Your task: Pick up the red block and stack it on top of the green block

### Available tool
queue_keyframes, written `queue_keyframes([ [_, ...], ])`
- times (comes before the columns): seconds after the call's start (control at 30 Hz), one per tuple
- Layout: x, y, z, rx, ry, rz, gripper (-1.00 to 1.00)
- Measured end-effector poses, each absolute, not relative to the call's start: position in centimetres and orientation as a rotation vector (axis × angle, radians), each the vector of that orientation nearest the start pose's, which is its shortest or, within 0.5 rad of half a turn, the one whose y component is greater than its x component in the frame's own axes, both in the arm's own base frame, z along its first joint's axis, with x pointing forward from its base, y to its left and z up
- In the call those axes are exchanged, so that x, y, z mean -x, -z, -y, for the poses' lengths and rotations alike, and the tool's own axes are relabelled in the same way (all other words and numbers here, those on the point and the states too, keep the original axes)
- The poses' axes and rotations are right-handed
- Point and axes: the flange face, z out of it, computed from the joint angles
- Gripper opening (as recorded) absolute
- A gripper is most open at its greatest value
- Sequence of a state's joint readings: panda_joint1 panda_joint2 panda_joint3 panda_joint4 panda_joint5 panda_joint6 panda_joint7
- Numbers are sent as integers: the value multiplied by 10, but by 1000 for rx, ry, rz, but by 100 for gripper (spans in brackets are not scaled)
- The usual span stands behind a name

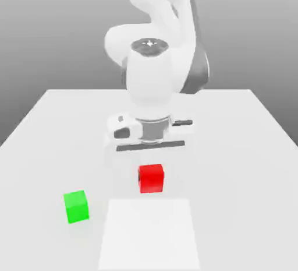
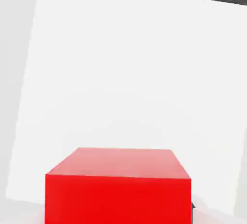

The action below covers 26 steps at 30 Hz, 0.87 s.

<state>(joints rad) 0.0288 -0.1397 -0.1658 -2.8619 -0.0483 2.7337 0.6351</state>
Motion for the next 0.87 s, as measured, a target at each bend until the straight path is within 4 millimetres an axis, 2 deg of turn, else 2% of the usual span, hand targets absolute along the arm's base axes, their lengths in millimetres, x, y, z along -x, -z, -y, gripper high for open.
queue_keyframes([
  [0.13,-354,-241,109,2856,11,-1299,-100],
  [0.23,-344,-246,158,2793,3,-1436,-100],
  [0.27,-342,-245,166,2780,1,-1457,-100],
  [0.5,-346,-225,173,2764,5,-1463,-100],
  [0.77,-341,-185,174,2768,2,-1477,-100],
  [0.8,-340,-181,175,2769,0,-1480,100],
  [0.87,-340,-181,175,2769,0,-1480,100],
])
